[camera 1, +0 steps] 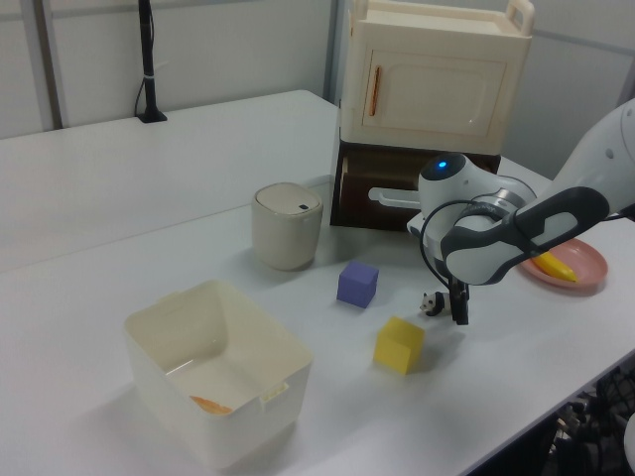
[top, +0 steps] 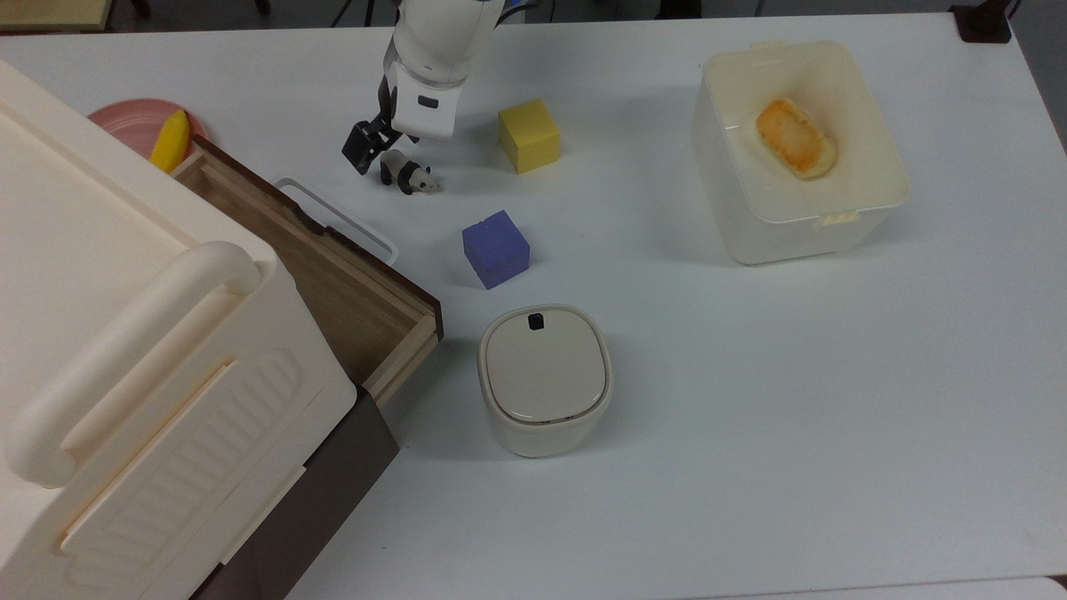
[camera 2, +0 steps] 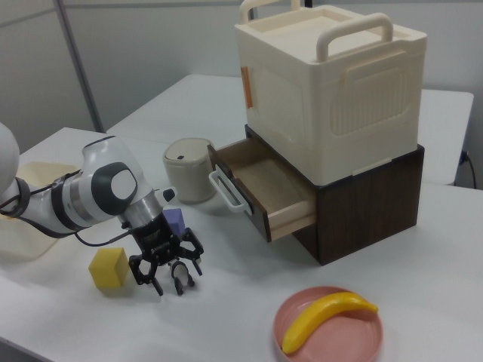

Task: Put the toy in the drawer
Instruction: 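Close the gripper on the panda toy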

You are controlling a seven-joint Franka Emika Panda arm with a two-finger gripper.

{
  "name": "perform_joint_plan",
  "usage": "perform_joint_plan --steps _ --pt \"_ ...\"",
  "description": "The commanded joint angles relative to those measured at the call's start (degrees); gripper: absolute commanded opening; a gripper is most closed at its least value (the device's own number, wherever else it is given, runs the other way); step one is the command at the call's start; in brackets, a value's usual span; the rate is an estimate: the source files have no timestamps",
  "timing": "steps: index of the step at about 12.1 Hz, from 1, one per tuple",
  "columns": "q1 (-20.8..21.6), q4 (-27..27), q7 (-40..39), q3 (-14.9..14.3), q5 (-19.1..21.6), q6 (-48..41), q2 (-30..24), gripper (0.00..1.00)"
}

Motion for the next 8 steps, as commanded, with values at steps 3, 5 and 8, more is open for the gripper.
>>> perform_joint_plan --steps 3,5,8 --pt "-0.05 3.12 -11.13 1.84 13.17 0.46 -0.08 1.0" --pt "-0.05 3.74 -11.41 2.02 14.32 0.46 -0.17 1.0" --pt "-0.14 3.83 -11.23 2.02 14.32 -0.76 -0.35 0.9"
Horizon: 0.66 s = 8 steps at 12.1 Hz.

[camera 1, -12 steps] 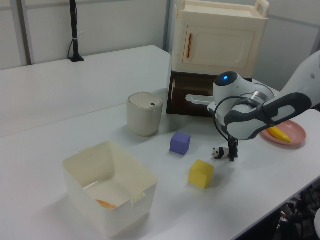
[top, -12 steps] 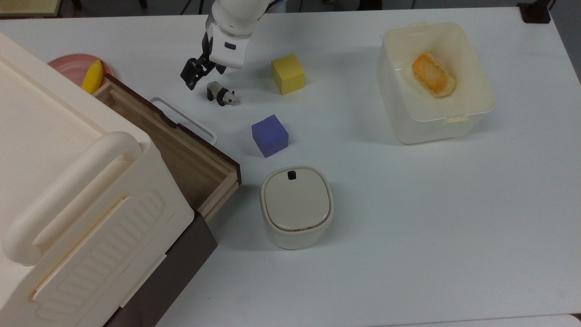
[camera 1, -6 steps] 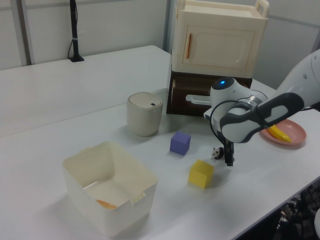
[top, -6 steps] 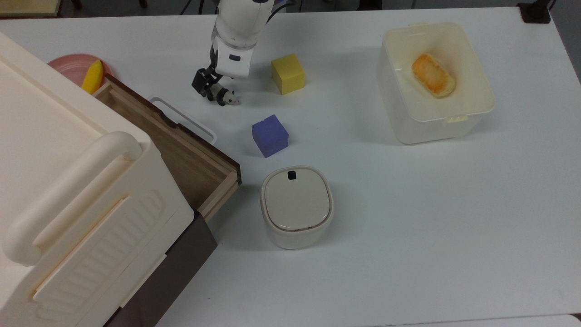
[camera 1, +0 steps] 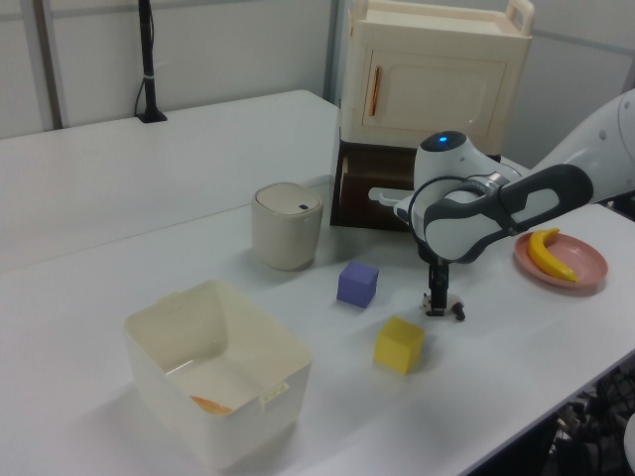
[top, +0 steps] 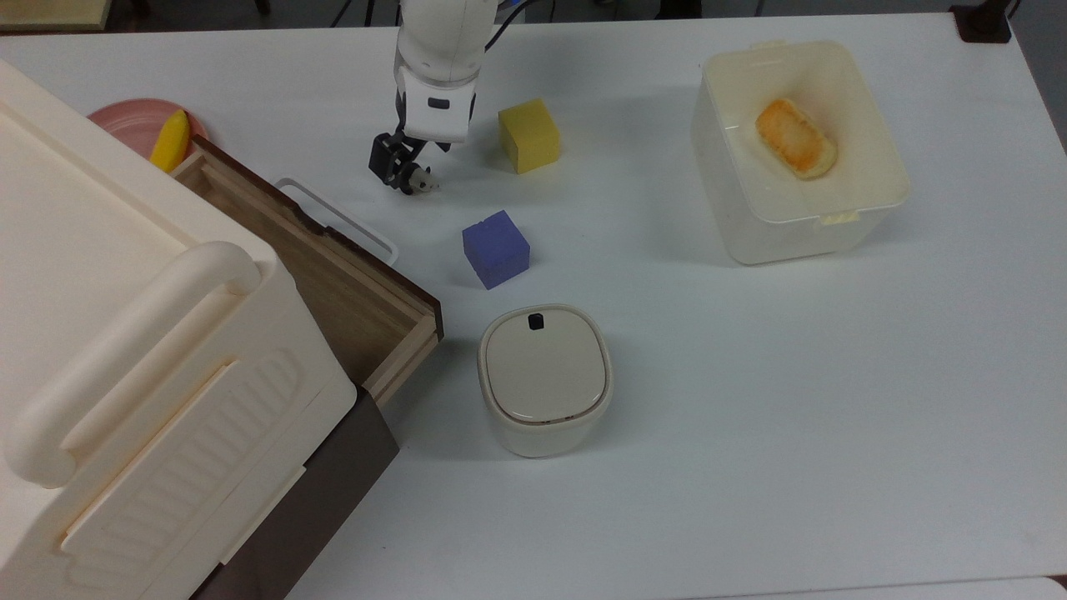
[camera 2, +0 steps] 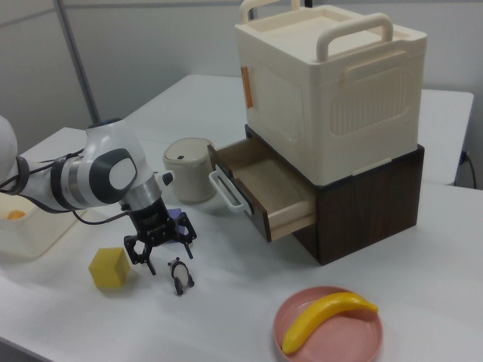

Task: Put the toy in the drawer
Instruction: 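Close the gripper on the panda toy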

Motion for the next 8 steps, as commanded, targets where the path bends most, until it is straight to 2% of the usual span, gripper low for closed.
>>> perform_joint_plan --steps 1,5,7,8 --pt "-0.07 -0.18 -1.33 0.31 1.57 -1.41 -0.82 0.88" --pt "-0.07 -0.35 0.42 0.4 1.75 -1.5 -0.56 0.88" --pt "-0.16 -0.35 1.65 0.31 1.75 -1.5 -0.29 0.84" --pt "-0.16 -0.35 2.18 0.31 1.75 -1.5 -0.21 0.78"
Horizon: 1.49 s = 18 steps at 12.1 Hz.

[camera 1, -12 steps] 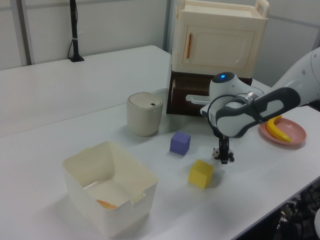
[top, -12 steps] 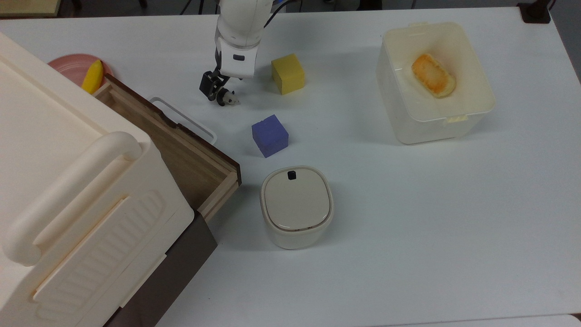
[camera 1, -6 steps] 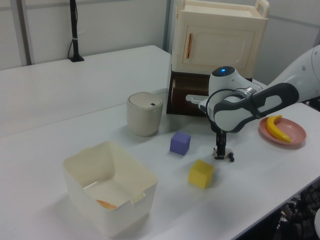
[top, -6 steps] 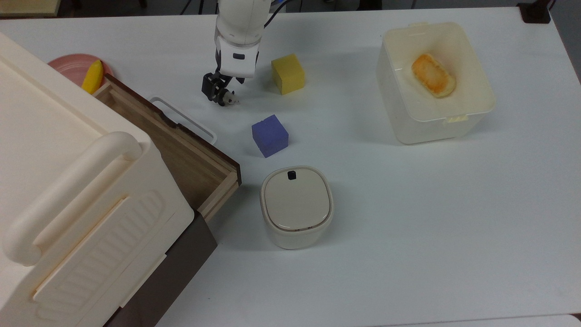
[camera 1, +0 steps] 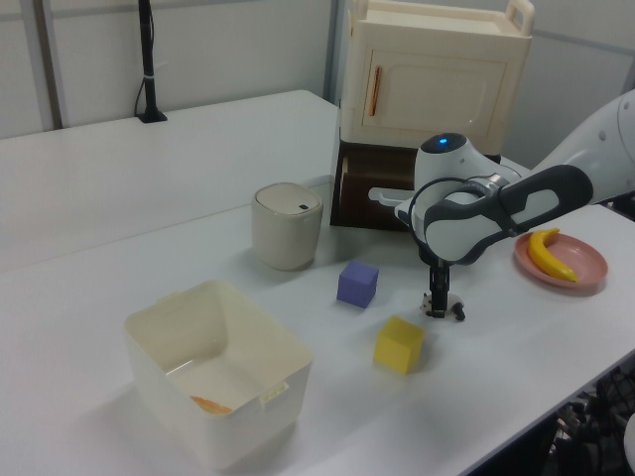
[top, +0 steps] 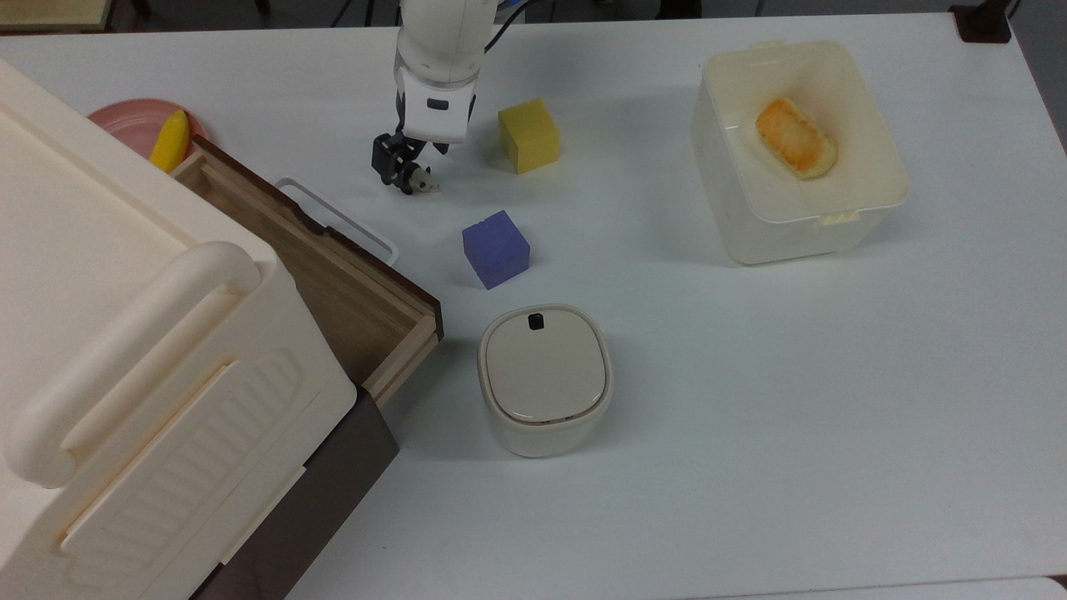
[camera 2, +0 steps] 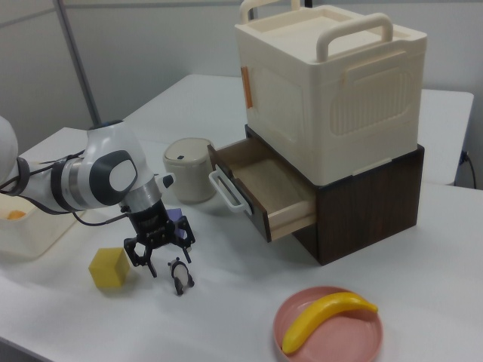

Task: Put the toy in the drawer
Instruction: 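Close the gripper on the panda toy, then lift the panda toy and carry it over the open drawer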

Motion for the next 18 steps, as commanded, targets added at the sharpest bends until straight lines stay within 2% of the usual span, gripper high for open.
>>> perform_joint_plan --steps 1,2,4,5,9,10,11,13,16,18 --pt "-0.19 -0.04 1.67 0.4 1.51 -1.3 -0.11 0.71" --pt "-0.27 -0.04 1.68 0.31 1.51 -1.3 -0.03 0.57" --pt "-0.28 -0.04 2.81 0.31 1.59 -1.83 0.06 0.13" --pt "-0.28 -0.04 3.34 0.31 1.59 -2.0 0.06 0.0" --pt "-0.19 0.22 5.8 0.31 1.59 -2.27 -0.2 0.0" --pt "-0.19 1.97 6.76 0.4 1.68 -3.23 -0.64 0.0" --pt "0.07 6.07 6.95 0.4 2.73 -7.93 -0.99 0.0" --pt "0.43 14.25 5.81 0.66 9.3 -17.96 -2.91 0.0" --pt "0.52 22.43 7.03 1.54 13.18 -28.78 -5.21 0.0" --pt "0.34 27.54 9.66 1.46 14.25 -30.74 -5.3 0.0"
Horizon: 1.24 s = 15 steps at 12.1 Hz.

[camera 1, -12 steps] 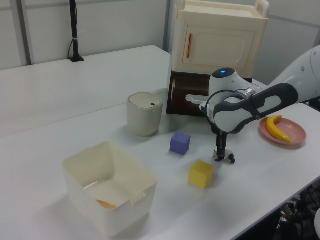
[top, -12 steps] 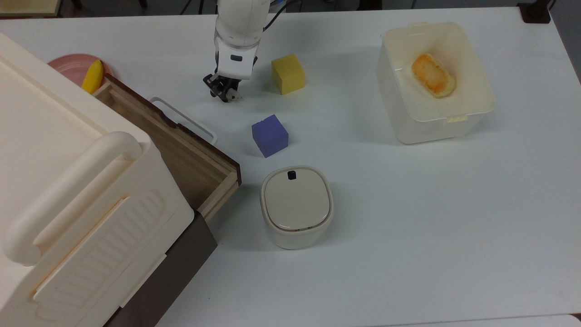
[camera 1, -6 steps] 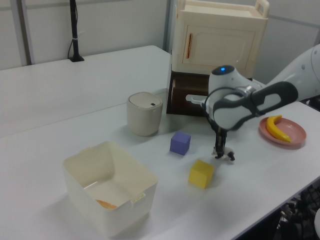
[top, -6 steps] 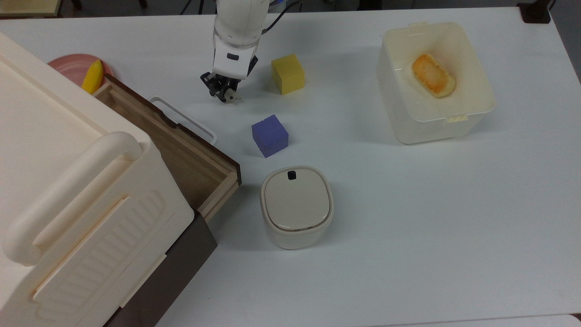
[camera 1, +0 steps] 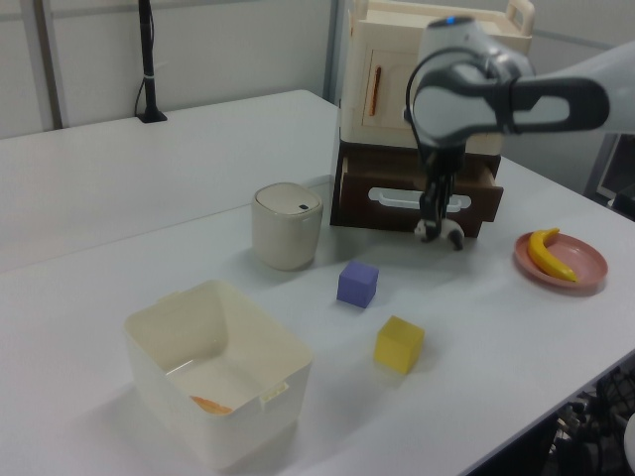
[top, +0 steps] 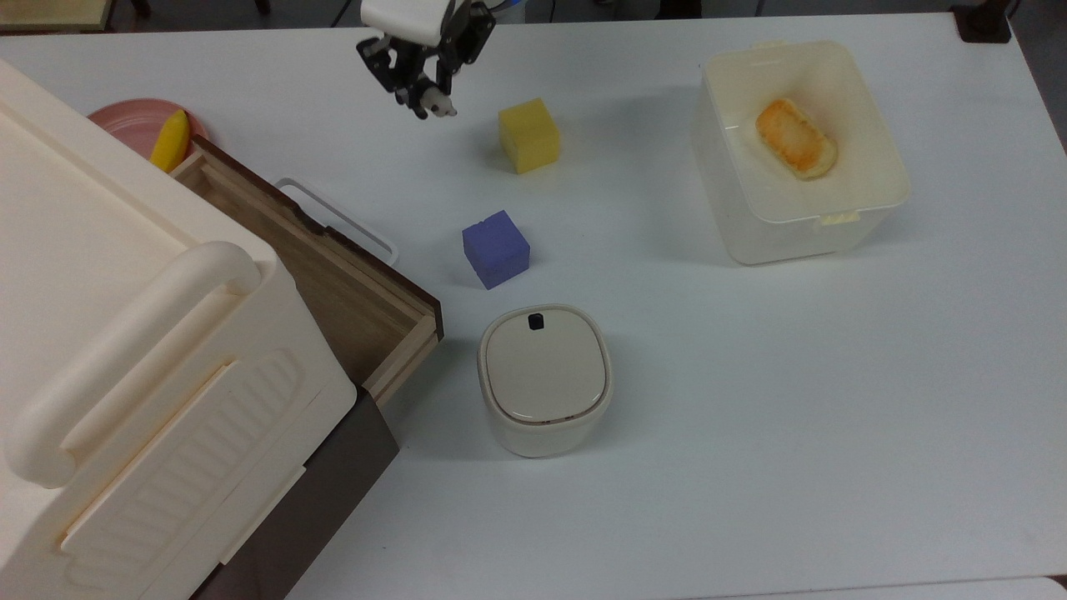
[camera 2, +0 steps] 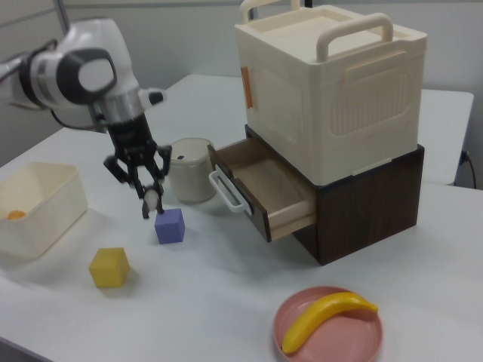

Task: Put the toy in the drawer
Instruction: 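Lift the panda toy and carry it over the open drawer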

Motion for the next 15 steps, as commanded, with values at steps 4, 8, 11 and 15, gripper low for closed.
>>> perform_joint_plan --steps 4,8,11,15 --pt "-3.11 8.07 3.01 -0.94 1.09 5.15 2.09 0.0" --pt "-5.39 9.74 2.48 -1.47 -3.03 21.06 8.85 0.0" --pt "-5.67 19.55 2.04 -4.26 -5.94 26.27 16.75 0.0" --pt "-5.66 21.35 -0.5 -6.65 -6.21 31.37 20.11 0.0"
